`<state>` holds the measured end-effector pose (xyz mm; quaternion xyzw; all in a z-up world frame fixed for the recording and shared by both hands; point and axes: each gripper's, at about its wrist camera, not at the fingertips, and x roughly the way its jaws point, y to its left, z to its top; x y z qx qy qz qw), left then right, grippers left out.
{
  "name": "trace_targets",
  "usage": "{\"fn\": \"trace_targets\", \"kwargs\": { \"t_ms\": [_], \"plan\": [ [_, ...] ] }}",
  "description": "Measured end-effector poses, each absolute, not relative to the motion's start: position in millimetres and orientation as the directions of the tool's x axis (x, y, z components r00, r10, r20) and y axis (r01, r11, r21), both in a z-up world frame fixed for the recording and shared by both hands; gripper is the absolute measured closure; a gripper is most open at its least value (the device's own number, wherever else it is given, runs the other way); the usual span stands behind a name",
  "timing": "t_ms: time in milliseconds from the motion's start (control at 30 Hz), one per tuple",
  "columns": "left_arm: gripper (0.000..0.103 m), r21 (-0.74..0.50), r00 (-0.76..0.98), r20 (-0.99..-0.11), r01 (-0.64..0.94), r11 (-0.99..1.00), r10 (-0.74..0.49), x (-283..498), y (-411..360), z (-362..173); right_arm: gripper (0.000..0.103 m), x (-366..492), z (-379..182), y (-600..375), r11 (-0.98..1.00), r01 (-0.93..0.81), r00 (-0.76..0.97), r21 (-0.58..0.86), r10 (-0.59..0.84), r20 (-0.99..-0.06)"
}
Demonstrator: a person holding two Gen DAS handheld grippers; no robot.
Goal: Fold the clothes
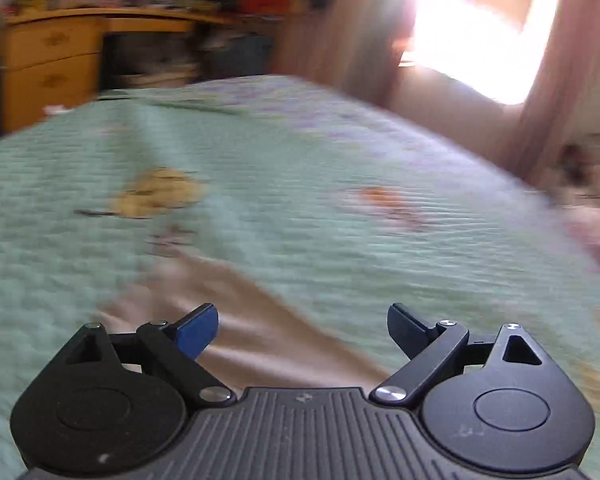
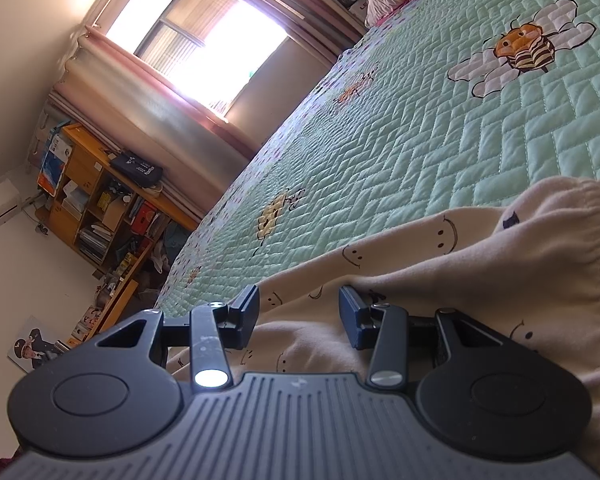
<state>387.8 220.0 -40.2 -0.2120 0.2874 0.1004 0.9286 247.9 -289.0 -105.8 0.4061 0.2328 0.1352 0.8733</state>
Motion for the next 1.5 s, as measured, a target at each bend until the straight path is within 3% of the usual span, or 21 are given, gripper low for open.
{"fn": "trace_targets", "kwargs": {
  "t_ms": [133,200,367,500,667,767,900,967,1067,1200,1367,1467,1500],
  "plan": [
    [0.010,-0.499,0.673,-0.631,0.029,0.866,-0.385,395,149,-46,0.053,247,-106,-288,0.637,-0.057,0.853,0.769,0.432,-0.294],
    [0.010,-0.527,0.577,-0.645,0.138,0.839,-0.500,400,112,-51,0.052,248,-106,-288,0.636,-0.060,0.852,0.769,0.434,-0.293],
    [0.010,-0.421,0.579,-0.704,0.125,0.898,-0.411,435,69,-72,0.052,249,-107,-288,0.636,-0.060,0.851,0.770,0.436,-0.294],
    [0.016,-0.309,0.648,-0.722,0.013,0.951,-0.243,457,60,-64,0.052,250,-107,-288,0.634,-0.061,0.851,0.771,0.437,-0.292],
    [0.016,-0.462,0.650,-0.630,0.126,0.878,-0.425,426,47,-37,0.051,249,-109,-290,0.627,-0.066,0.850,0.777,0.443,-0.286],
    [0.014,-0.540,0.531,-0.617,0.250,0.803,-0.581,414,17,-38,0.050,248,-109,-291,0.624,-0.069,0.849,0.779,0.446,-0.283],
    [0.014,-0.446,0.473,-0.735,0.203,0.872,-0.486,433,-15,-71,0.050,248,-110,-291,0.622,-0.071,0.848,0.779,0.449,-0.281],
    [0.009,-0.431,0.548,-0.706,0.171,0.886,-0.449,445,-19,-73,0.050,248,-110,-291,0.624,-0.071,0.848,0.778,0.449,-0.282],
    [0.018,-0.368,0.629,-0.691,0.117,0.923,-0.355,458,-27,-66,0.049,248,-110,-291,0.625,-0.071,0.848,0.777,0.449,-0.283],
    [0.017,-0.485,0.646,-0.617,0.136,0.864,-0.449,438,-19,-46,0.049,248,-110,-292,0.618,-0.073,0.848,0.783,0.452,-0.278],
    [0.011,-0.530,0.461,-0.653,0.288,0.797,-0.601,414,-44,-49,0.049,248,-110,-293,0.617,-0.074,0.847,0.783,0.453,-0.277],
    [0.012,-0.405,0.484,-0.729,0.265,0.875,-0.484,421,-66,-73,0.049,248,-111,-293,0.616,-0.074,0.847,0.784,0.454,-0.276],
    [0.007,-0.375,0.517,-0.723,0.262,0.889,-0.458,425,-70,-79,0.049,248,-111,-293,0.617,-0.074,0.847,0.784,0.453,-0.277]
  ]
}}
